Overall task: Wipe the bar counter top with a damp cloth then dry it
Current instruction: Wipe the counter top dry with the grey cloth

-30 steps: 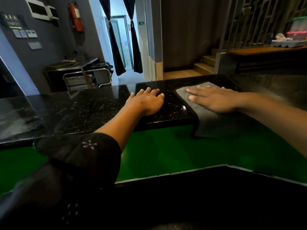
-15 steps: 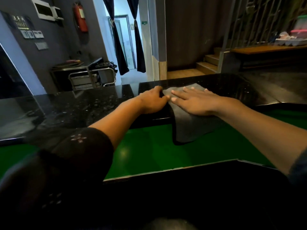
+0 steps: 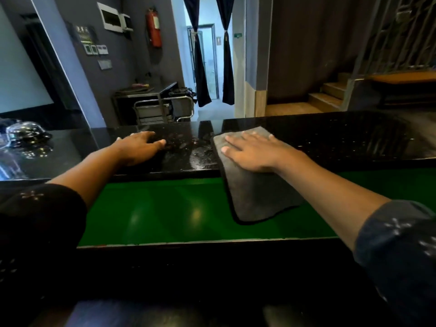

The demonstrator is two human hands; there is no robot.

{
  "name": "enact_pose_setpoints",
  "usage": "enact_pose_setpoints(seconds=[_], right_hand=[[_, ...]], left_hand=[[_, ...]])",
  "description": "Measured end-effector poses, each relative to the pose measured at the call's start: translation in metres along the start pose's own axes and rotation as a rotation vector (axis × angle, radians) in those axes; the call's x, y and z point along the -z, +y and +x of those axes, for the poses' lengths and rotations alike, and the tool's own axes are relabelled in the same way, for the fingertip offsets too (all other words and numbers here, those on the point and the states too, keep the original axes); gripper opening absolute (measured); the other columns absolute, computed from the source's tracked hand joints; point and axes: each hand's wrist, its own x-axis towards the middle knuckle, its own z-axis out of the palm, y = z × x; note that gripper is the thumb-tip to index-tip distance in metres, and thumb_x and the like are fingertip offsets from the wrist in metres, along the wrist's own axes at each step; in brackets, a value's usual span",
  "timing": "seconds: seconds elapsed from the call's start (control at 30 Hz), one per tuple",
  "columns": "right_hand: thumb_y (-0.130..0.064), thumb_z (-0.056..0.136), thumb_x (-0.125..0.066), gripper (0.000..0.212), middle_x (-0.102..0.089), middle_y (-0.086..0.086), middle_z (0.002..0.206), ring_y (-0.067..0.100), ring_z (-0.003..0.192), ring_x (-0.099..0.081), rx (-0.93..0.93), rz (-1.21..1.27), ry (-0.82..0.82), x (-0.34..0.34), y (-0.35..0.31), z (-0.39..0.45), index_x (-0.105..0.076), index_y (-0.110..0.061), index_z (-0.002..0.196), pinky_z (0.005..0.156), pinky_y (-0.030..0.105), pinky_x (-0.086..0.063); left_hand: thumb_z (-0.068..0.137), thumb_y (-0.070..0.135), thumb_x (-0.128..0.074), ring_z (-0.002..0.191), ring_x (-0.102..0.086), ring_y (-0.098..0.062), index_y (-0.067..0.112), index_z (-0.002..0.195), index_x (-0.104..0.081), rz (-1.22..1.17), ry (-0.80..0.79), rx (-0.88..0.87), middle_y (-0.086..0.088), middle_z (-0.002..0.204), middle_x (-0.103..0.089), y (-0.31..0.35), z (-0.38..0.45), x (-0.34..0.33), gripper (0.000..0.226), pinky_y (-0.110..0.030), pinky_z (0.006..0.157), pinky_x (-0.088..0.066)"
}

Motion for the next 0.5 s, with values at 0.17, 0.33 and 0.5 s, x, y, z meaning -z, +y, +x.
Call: enact_pose_setpoints(seconds=[0.17, 0.33, 0.5], right_hand=[[-0.069, 0.095, -0.011, 0.063, -0.003, -0.006, 0.165, 0.019, 0.151, -0.003, 0.009, 0.006, -0.042, 0.001, 0.005, -0.001, -0.008, -0.047, 0.153, 0.117, 0.052, 0.001], [-0.067, 0.096, -0.012, 0.065, -0.005, 0.002, 0.165, 0.027, 0.151, -0.006, -0.142, 0.005, -0.013, 0.002, -0.023, 0.041, -0.011, -0.040, 0.155, 0.117, 0.058, -0.001], [-0.067, 0.096, -0.014, 0.067, -0.007, 0.004, 0.165, 0.028, 0.151, -0.007, 0.032, -0.006, -0.030, -0.012, -0.117, 0.055, -0.010, -0.038, 0.155, 0.118, 0.058, -0.003]], left_hand=[[0.090, 0.069, -0.026, 0.146, -0.018, -0.027, 0.025, 0.150, -0.028, 0.048, -0.025, -0.003, -0.006, 0.159, -0.022, -0.046, 0.001, -0.005, 0.075, -0.053, 0.115, -0.008], [0.092, 0.066, -0.025, 0.146, -0.018, -0.027, 0.024, 0.151, -0.027, 0.080, 0.001, -0.017, -0.006, 0.159, -0.019, -0.044, 0.007, -0.010, 0.072, -0.053, 0.115, -0.010], [0.092, 0.065, -0.026, 0.146, -0.016, -0.028, 0.024, 0.151, -0.025, 0.030, -0.054, -0.028, -0.008, 0.159, -0.018, -0.048, 0.007, -0.007, 0.072, -0.048, 0.116, -0.009]])
